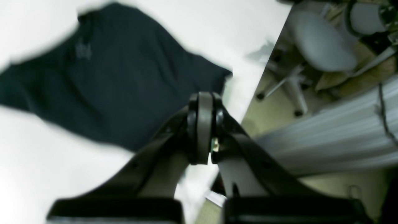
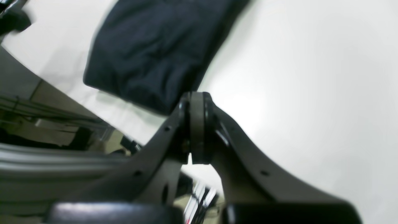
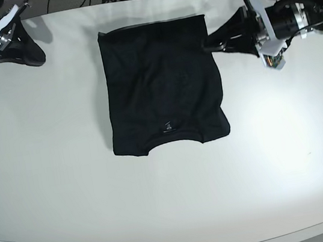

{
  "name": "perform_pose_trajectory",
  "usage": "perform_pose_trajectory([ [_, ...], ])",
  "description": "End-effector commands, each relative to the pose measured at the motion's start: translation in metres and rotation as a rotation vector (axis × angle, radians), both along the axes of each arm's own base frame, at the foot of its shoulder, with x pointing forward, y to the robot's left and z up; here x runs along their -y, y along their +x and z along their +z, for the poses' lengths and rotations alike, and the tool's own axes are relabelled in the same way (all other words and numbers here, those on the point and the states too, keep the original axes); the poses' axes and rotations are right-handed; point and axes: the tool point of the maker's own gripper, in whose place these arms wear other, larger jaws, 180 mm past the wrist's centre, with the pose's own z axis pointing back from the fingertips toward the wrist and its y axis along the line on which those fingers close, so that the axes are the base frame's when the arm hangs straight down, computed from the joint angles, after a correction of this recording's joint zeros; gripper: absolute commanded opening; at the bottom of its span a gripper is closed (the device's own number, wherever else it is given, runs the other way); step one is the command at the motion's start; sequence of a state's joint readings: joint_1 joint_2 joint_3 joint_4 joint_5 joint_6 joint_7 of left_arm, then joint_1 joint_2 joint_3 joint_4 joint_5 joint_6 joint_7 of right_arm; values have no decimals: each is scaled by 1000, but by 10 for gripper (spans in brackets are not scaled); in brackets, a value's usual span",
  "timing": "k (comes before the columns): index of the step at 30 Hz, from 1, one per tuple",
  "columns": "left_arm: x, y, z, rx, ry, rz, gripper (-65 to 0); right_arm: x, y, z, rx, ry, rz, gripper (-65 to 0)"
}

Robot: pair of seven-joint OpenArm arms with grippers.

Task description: Fold the T-shirt properly

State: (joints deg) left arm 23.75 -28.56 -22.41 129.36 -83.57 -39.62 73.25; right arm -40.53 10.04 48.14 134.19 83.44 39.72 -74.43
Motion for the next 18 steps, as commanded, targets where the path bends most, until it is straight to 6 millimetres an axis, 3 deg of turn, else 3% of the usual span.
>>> perform_pose_trajectory([
  [1,2,-11,8,11,-8,-16,-650,-1,-7,4,-5,5,8,-650],
  [7,-15,-79,-20,-250,97,16,-650,1,-72,-24,-283,-26,30,-650],
  [13,-29,-154,-34,-536,157,26,-650,-3,-136,-32,-525,-12,22,-650],
  [18,-17,-199,-39,-697,149,50,-650,-18,-155,-32,-595,41,44,-650],
])
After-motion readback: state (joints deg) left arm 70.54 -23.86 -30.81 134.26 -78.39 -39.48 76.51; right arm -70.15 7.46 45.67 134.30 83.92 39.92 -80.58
